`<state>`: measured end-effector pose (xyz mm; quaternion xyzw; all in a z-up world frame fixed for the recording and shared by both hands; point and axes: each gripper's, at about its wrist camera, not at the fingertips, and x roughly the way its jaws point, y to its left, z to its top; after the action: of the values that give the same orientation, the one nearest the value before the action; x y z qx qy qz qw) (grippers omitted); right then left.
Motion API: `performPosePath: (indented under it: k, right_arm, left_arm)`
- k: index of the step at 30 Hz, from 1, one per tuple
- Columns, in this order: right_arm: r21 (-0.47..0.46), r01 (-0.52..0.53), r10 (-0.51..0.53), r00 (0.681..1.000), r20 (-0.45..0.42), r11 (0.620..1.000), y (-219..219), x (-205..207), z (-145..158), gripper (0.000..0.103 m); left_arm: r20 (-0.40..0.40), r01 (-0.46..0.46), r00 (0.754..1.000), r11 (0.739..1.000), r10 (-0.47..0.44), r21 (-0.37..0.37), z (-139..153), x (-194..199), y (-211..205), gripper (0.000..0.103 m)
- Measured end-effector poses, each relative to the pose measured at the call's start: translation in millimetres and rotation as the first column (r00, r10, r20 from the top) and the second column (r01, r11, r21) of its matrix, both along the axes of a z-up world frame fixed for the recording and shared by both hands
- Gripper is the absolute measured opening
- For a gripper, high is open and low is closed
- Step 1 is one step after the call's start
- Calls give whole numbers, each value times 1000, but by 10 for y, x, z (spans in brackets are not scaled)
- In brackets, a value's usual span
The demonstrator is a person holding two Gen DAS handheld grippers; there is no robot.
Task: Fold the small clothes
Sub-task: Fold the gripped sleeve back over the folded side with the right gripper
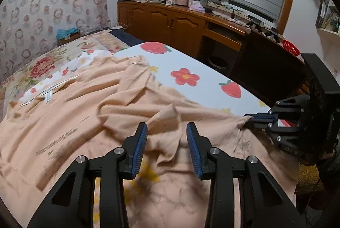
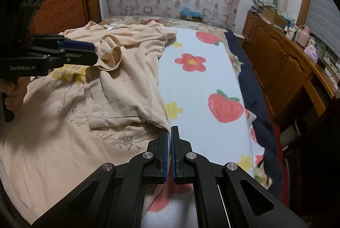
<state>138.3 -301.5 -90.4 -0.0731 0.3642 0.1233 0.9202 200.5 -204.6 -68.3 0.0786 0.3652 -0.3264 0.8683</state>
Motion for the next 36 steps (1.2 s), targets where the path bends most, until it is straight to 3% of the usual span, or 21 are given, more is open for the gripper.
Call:
performPosePath:
  k: [3,6,9,17,20,25,30,32,34,35,36]
  right_arm:
    - [0,1,-1,1000,0,1000,-6,6,5,2]
    - [-8,1,-1,1000,5,1000,2,-4,2,2]
    - [-3,-1,1,1000,6,1000,-8,13,-22,2]
    - [12,-2,2,1000,6,1000,-32,13,-28,2]
    - [15,-2,2,1000,5,1000,-36,13,-25,2]
    - [18,-3,2,1000,4,1000,-31,17,-24,2]
    - [16,-15,15,1000,1,1000,-23,-3,-15,3]
    - [9,-21,21,1000,3,1000,-19,-15,-6,3]
    - [10,-24,23,1000,5,1000,-21,-37,13,4]
    - [12,-26,25,1000,7,1000,-21,-50,33,4]
    - [13,-28,28,1000,14,1000,-21,-64,64,5]
  left_arm:
    - [-27,14,1000,1000,-13,3,-45,66,-114,40]
    - [-19,-6,1000,999,7,53,-119,124,-217,39]
    - [-2,-29,1000,995,30,96,-159,148,-231,4]
    - [85,-117,989,993,119,-30,260,-75,330,4]
    - [112,-150,982,989,151,-20,323,-133,539,4]
    - [64,-181,981,983,181,-6,223,-139,768,4]
    - [71,-216,974,976,215,2,163,-252,936,4]
    - [74,-224,972,975,224,-10,170,-298,1018,8]
    - [85,-229,970,973,229,-15,189,-337,1080,29]
    - [96,-232,968,973,233,-19,203,-362,1124,33]
    - [107,-231,967,973,232,-23,217,-383,1157,46]
